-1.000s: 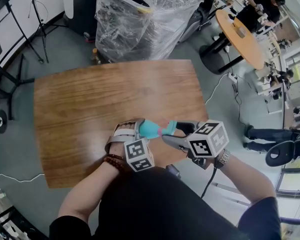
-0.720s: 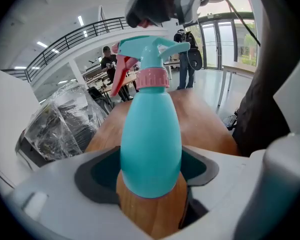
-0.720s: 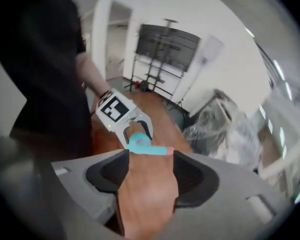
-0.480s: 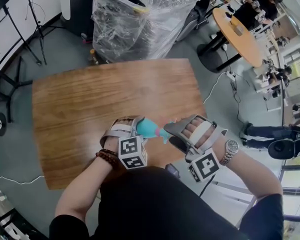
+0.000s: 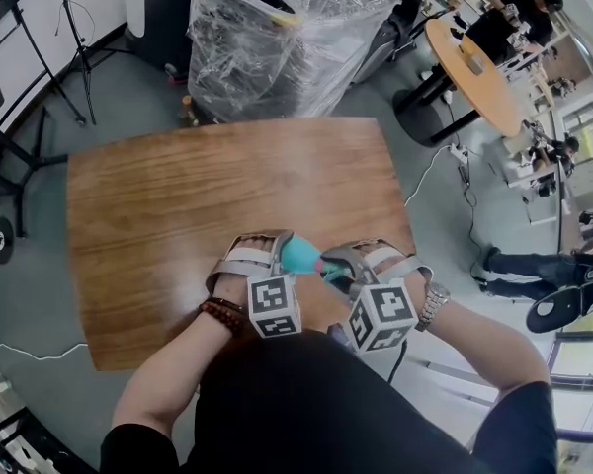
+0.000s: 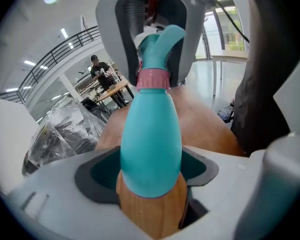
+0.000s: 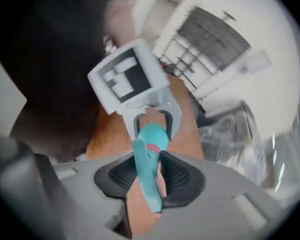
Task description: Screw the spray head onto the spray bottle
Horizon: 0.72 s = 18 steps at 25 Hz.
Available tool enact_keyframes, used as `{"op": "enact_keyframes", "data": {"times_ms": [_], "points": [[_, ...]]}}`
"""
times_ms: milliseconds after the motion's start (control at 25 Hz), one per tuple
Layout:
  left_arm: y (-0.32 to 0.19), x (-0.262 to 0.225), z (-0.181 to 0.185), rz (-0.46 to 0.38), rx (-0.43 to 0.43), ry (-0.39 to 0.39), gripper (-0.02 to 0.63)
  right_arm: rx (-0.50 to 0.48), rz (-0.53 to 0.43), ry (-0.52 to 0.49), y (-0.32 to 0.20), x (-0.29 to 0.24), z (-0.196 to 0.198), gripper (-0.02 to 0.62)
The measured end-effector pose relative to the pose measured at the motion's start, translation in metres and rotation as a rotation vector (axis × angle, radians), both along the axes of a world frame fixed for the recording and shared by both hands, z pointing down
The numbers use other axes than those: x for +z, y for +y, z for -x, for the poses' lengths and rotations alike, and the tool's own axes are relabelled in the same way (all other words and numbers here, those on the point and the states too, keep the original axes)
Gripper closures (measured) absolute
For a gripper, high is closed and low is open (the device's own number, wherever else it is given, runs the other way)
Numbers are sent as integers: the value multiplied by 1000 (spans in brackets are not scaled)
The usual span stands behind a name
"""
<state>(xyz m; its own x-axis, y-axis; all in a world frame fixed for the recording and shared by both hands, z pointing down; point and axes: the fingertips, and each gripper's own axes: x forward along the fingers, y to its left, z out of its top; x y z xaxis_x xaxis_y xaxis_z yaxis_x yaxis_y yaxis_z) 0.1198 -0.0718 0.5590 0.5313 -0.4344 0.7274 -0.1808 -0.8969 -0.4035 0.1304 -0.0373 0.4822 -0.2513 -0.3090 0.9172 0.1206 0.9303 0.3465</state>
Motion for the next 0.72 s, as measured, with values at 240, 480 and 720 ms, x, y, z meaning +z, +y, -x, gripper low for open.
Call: {"op": "enact_keyframes", "data": {"times_ms": [240, 480, 720], "points": [[-9, 10, 9, -37, -67, -70, 224, 1189, 711, -509, -25, 11, -7, 474], [-5, 15, 4, 12, -67, -24, 222, 1058, 596, -550, -31, -5, -2, 419], [-16, 28, 12, 223, -176, 232, 219, 834, 313, -688, -56, -62, -14, 382]]}}
